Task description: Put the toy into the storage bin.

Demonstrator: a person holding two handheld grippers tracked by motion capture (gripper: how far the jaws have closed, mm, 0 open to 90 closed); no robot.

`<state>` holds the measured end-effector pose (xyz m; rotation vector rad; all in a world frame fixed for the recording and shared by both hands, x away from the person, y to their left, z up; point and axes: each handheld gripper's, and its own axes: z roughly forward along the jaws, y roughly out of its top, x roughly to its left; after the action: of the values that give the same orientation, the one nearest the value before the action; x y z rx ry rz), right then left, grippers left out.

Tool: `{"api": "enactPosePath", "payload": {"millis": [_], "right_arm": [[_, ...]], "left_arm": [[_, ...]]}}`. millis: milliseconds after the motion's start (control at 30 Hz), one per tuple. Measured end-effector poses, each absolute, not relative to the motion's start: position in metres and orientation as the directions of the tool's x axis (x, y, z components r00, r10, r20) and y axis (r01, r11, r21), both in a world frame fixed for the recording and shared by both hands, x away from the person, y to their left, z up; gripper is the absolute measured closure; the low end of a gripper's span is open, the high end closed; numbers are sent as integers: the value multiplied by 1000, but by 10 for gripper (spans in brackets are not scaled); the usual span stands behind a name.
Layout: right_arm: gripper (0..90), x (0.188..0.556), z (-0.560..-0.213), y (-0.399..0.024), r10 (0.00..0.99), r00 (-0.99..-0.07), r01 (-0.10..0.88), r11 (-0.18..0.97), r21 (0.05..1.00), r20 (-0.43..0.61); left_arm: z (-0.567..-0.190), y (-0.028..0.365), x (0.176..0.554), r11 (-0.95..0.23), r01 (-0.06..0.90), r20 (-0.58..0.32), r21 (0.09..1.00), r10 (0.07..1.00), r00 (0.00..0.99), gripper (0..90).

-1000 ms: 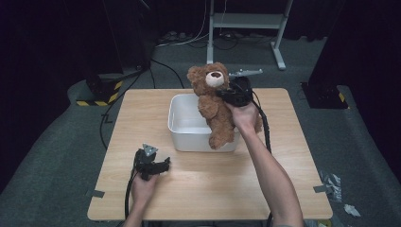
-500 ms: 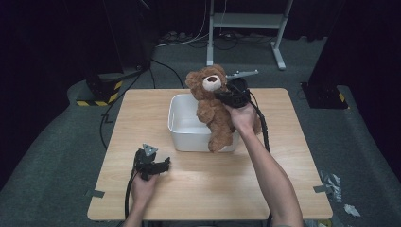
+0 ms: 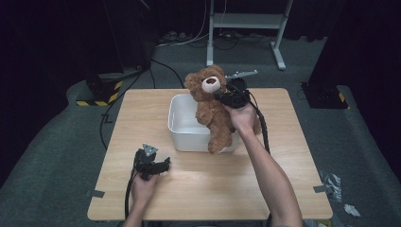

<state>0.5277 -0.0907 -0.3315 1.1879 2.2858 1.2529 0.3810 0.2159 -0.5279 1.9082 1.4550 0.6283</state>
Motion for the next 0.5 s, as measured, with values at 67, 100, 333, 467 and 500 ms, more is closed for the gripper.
{"api": "enactPosePath", "payload": {"millis": [67,100,333,467,500], "right_arm": [[856,527,-332,-90,769,-625,529,293,796,132],[855,527,-332,-89,770,-625,528,294,797,130],[836,528,-334,-87,764,-632,537,310,785,130],[823,527,-333,-86,764,-634,536,320,781,122],[818,527,-333,-86,763,-635,536,321,781,123]], "left_arm": [[-528,216,381,-174,652,-11,738,963,269,195],[-528,216,381,-174,652,-11,738,963,270,195],[-528,216,381,-174,652,-11,738,963,270,195],[-528,216,381,-174,652,-11,738,963,270,195],[-528,216,381,-174,652,-11,738,963,270,195]]}}
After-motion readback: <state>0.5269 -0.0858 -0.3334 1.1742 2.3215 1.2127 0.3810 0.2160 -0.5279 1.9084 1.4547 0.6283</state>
